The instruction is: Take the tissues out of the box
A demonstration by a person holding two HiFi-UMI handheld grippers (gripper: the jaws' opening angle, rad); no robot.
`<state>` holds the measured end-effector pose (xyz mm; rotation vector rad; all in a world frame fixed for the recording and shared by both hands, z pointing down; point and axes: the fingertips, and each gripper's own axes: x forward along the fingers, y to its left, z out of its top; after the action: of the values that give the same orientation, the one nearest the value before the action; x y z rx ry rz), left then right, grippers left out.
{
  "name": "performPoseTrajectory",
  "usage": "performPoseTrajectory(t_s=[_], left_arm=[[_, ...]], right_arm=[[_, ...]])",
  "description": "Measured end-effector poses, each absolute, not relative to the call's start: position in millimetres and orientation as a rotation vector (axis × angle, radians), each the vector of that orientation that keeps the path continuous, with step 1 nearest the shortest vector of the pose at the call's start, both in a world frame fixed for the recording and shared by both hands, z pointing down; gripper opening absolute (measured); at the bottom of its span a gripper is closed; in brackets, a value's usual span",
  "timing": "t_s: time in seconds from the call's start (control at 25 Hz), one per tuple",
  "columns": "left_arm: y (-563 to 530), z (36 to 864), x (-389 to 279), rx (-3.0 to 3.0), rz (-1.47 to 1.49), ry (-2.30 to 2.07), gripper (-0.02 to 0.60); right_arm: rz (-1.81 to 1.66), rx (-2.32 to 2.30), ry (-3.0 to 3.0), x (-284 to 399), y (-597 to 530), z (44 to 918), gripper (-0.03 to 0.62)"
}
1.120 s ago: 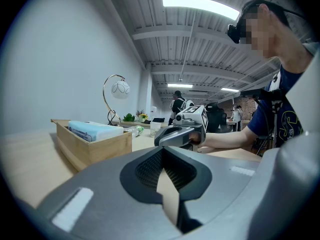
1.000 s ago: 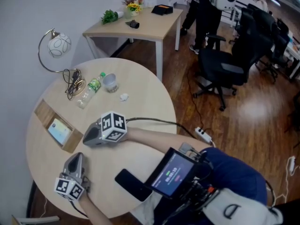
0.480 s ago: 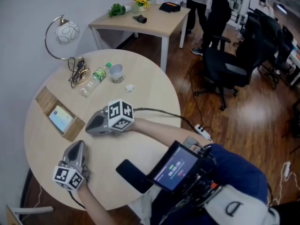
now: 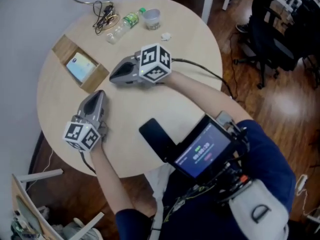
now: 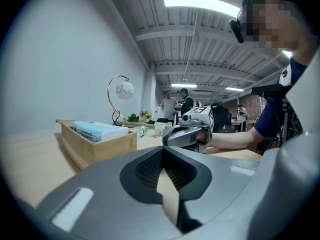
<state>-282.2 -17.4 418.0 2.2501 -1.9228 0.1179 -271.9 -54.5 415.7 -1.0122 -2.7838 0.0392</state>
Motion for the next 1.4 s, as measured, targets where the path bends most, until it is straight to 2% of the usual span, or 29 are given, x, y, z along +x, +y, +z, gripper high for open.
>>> performPoseTrajectory(t_s=[0.64,0.72,0.76,1.4], left_arm=[[-22,417,-279,2.288,0.118,-1.883,0.005],[-22,417,-287,2.283,0.113,-1.891,0.005],[-22,416,-291,2.276,0.110,-1.899,0.005],[-18,413,-295,2.247,0.107,-1.915,0.005]], right_arm=[[0.033,-0.856,-2.887,-271,-86,405,0.000],[0.047,-0.876,-2.852,-280,-82,411,0.117],[0.048,-0.893,-2.835,-285,-79,413,0.133],[-0.014,-1.072,-2.764,-279,-50,410,0.114]])
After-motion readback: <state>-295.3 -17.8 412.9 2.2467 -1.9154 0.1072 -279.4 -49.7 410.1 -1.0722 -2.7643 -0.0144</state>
